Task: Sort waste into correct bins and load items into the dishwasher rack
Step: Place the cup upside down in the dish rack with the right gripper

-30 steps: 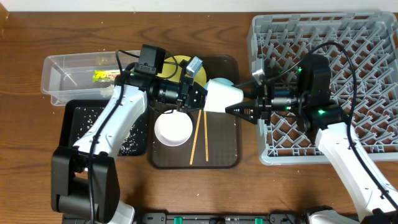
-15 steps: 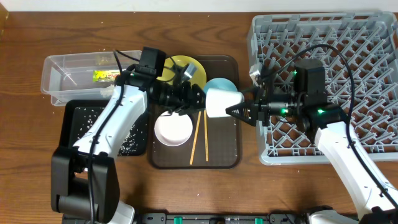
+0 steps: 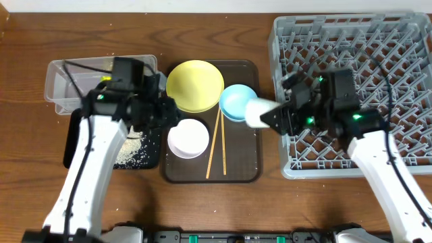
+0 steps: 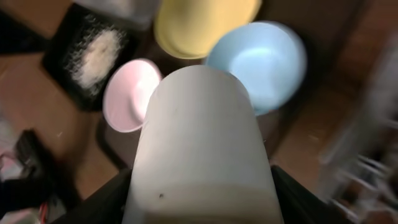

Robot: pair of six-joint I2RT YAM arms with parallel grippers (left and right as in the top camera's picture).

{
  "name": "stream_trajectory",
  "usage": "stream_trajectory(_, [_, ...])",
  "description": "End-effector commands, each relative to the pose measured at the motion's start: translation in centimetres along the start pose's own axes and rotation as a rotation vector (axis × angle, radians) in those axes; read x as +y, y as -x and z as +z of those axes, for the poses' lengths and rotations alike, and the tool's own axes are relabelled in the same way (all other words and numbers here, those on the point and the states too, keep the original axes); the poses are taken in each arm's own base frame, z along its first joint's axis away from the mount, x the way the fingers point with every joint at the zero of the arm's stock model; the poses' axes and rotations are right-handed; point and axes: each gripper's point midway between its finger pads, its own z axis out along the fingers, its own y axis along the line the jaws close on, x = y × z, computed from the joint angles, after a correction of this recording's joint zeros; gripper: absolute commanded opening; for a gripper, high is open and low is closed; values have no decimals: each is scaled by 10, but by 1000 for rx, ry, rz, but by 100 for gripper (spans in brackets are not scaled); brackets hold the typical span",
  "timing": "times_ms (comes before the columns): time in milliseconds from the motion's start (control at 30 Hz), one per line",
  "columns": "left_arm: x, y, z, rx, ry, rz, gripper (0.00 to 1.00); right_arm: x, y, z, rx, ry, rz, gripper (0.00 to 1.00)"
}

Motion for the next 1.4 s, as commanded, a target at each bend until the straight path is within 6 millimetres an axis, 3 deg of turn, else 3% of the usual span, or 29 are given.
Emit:
stream_trajectory(0, [12, 1, -7, -26, 69, 14, 48, -18, 25, -38, -59, -191, 32, 1])
stream_trajectory(133, [17, -2, -8, -19, 100, 9, 48, -49, 16, -74, -22, -396, 182, 1])
stream_trajectory(300, [18, -4, -9, -14, 104, 7, 48, -88, 1, -110, -12, -534, 331, 1])
stream_trajectory(500, [18, -4, -9, -14, 103, 7, 48, -143, -24, -142, 2, -680, 498, 1])
stream_trajectory(667, [18, -4, -9, -14, 104, 7, 48, -174, -40, -163, 25, -825, 560, 1])
stream_trajectory(833, [18, -4, -8, -14, 104, 7, 48, -186, -60, -158, 110, -849, 607, 1])
stream_trajectory(1133, [18, -4, -8, -14, 104, 7, 48, -209, -86, -125, 242, -832, 652, 1])
stream_trajectory(1367, [18, -4, -8, -14, 104, 7, 48, -215, -107, -105, 359, -795, 714, 1])
